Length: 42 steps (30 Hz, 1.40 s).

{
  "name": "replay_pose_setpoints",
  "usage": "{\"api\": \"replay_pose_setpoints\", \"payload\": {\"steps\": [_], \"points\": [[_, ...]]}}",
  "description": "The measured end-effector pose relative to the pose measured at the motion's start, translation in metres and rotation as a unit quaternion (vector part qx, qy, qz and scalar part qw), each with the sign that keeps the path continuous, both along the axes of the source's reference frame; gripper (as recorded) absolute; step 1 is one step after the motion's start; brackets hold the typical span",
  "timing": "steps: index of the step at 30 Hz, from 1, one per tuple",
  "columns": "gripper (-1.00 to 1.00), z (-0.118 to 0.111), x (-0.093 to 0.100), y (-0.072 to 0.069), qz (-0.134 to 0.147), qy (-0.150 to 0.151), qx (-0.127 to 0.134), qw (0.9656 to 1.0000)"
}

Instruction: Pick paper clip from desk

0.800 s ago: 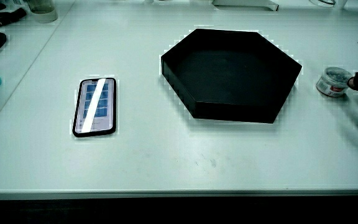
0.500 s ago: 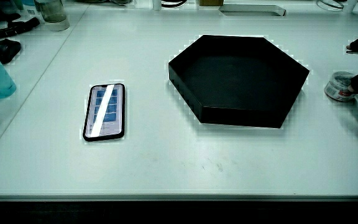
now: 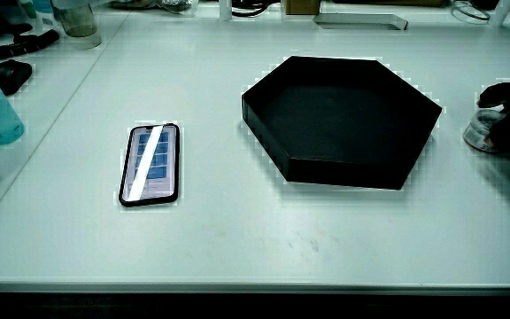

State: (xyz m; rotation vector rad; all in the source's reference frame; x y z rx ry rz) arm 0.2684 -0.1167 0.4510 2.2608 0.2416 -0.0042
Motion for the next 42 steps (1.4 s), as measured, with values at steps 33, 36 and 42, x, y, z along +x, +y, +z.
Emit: {"api": "replay_pose_setpoints", "payload": {"steps": [33, 36, 42], "points": [[1.00, 0.035, 0.002, 0.019, 0.011, 0.007, -0.032, 0.9994], [1.00, 0.037, 0.005, 0.020, 0.006, -0.004, -0.022, 0.9997], [1.00, 0.036, 0.015, 0.022, 0.020, -0.028, -0.032, 0.9989]]}}
